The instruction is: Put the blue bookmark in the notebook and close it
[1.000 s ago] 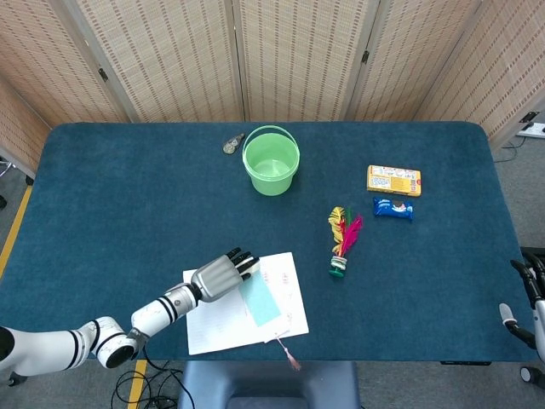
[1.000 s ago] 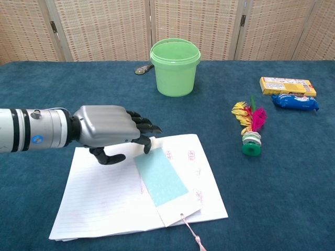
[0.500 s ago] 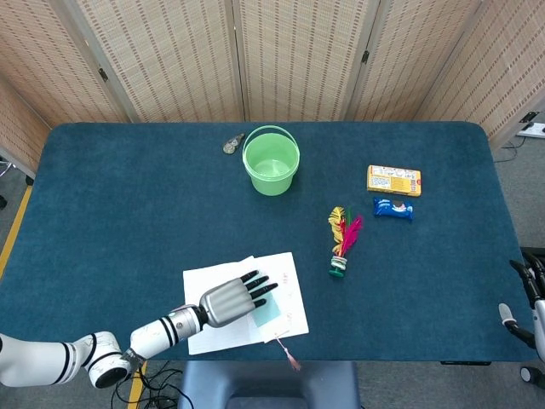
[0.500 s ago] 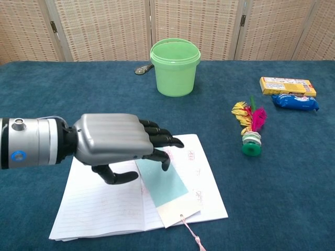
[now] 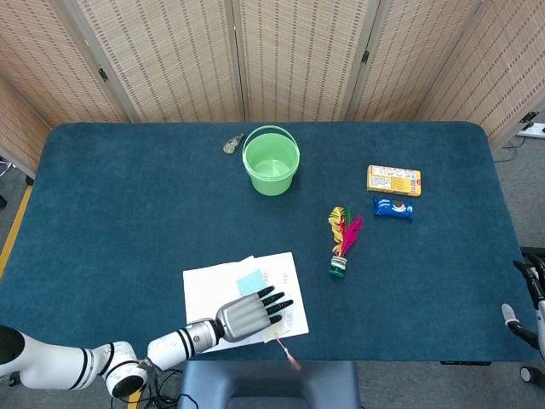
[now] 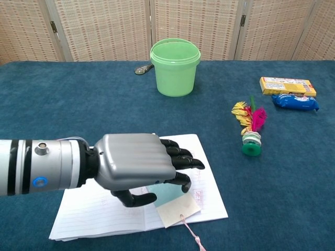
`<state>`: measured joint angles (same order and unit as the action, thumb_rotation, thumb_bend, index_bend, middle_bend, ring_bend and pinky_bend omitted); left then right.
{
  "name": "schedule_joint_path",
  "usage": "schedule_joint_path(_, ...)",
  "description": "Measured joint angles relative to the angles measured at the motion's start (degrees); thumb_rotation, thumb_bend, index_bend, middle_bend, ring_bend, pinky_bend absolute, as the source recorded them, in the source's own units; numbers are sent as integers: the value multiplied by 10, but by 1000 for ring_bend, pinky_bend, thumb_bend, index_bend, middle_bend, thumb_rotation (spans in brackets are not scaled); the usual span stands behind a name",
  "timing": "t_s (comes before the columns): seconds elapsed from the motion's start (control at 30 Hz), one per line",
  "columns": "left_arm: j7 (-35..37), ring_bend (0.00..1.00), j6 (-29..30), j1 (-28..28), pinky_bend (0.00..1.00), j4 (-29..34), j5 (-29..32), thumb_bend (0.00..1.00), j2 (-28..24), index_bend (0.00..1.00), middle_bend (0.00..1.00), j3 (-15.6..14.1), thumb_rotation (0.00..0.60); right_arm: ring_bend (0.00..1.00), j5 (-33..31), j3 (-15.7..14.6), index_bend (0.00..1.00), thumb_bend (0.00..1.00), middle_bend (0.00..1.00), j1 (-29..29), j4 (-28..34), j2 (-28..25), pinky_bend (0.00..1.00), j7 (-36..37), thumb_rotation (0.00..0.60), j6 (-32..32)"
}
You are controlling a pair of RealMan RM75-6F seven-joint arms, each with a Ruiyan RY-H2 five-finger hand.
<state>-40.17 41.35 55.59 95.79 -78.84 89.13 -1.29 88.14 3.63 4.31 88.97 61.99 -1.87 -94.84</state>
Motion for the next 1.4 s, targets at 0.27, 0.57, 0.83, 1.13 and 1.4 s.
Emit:
schedule_joint_path(0.27,-64,0,-4,11,141,0,71,550,31,257,0,6,600,94,-5,1,161,262,93,0,-5,2,141,6,600,4)
schedule_joint_path(0.57,-99,0,5,26,140,8,122,550,52,255,0,6,600,95,-8,2,161,262,93,0,-10,3,142,12,600,5)
schedule_joint_path(0.83,-115,0,20,39,140,11,153,550,65,254,0,5,600,94,-9,2,161,262,93,0,-15,4,141,16,600,6)
schedule_joint_path(1.13,-129,0,35,45,140,34,166,550,55,258,0,-13,600,94,-9,2,161,263,93,1,-16,4,141,18,600,5)
schedule_joint_path(1.4,-135,0,48,49,140,53,168,550,45,259,0,-26,600,94,-7,1,161,262,93,2,-16,4,141,19,600,4)
